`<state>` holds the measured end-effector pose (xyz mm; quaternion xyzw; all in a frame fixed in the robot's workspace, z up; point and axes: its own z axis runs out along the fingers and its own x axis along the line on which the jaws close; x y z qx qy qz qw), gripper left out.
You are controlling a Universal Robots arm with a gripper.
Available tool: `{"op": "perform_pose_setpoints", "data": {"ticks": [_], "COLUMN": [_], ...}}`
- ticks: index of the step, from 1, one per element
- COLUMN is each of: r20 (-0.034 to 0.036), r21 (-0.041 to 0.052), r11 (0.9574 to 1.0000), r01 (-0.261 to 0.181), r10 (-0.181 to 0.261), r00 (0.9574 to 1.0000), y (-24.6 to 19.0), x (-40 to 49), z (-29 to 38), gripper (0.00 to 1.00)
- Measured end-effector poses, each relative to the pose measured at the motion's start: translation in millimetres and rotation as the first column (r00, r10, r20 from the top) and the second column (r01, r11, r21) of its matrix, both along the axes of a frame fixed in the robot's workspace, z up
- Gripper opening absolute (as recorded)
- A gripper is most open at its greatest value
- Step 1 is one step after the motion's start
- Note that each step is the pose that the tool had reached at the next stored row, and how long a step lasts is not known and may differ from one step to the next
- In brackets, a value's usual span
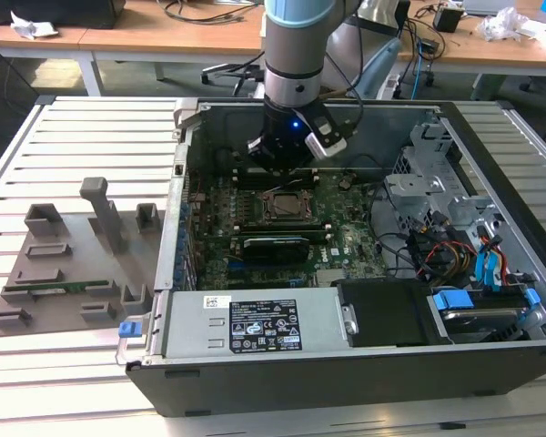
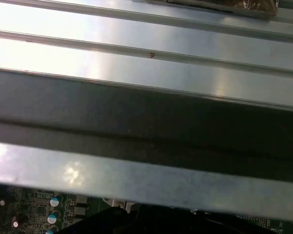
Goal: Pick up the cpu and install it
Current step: 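Install the first cpu locking lever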
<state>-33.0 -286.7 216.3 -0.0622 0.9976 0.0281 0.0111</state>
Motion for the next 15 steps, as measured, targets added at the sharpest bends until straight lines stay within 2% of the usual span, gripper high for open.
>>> {"op": "perform_pose_setpoints", "data": {"ticks": [4,7,15], "r20": [0.0,0.0,0.0], "r21": [-0.0001,-0.0001,0.0], "r11": [0.9999,0.9999,0.9999], "r01": [0.015,0.015,0.015], "r10": [-0.015,-0.015,-0.015], "r00": [0.9999,0.9999,0.9999], "y": [-0.1,-0.2,-0.1], "x": [2.4,7.7,13.3], "z": [-3.3,-4.2,-9.2], "gripper": [0.11,0.11,0.11]}}
